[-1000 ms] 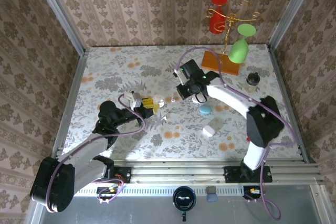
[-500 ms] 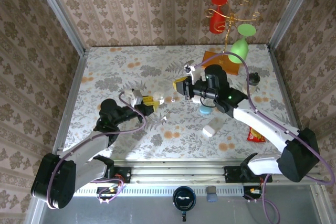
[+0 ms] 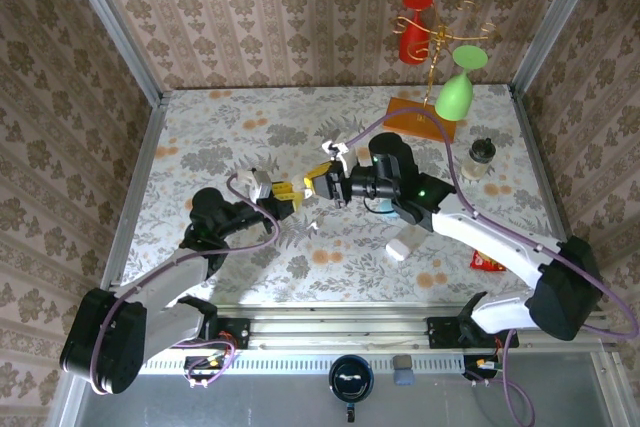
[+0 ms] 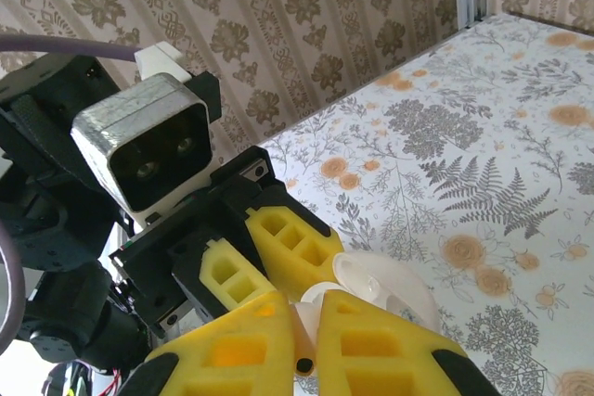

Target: Insert wireless bluetooth earbuds into charging case

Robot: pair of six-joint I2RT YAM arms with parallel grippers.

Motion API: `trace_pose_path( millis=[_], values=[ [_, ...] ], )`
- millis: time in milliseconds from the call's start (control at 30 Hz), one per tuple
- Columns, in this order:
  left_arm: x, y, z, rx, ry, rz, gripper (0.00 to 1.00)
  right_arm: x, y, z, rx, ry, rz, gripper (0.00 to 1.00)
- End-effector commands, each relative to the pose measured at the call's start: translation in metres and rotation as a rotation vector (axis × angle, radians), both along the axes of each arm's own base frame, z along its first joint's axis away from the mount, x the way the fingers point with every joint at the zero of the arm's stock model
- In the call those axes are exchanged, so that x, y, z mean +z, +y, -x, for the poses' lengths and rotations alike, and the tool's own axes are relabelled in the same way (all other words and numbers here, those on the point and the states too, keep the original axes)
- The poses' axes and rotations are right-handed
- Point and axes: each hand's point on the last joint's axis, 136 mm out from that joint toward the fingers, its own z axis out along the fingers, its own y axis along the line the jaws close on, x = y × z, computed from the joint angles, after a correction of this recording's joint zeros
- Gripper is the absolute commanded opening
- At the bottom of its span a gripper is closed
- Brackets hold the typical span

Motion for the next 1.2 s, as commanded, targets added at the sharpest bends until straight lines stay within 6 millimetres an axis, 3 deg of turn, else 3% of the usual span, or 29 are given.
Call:
trace_pose_path(
  millis=[0,100,133,233,1167],
  values=[
    [0.022,-0.004,0.003,-0.029,-0.055,0.041,0.05,0.018,0.009,0.0,0.036,-0.05,-0.019,0.11],
    [0.022,-0.005,0.004,-0.036,-0.057,0.044,0.05,0.02,0.011,-0.002,0.035,-0.055,-0.018,0.11],
    [0.023,-0.005,0.004,-0.036,-0.058,0.044,0.05,0.007,0.015,-0.007,0.034,-0.037,0.007,0.11],
    [0.023,-0.005,0.005,-0.035,-0.06,0.047,0.05,0.003,0.016,-0.011,0.033,-0.035,0.03,0.11],
    [0.025,-0.002,-0.005,0.027,-0.055,0.054,0.04,-0.021,0.012,-0.004,0.051,0.005,0.095,0.1]
  ],
)
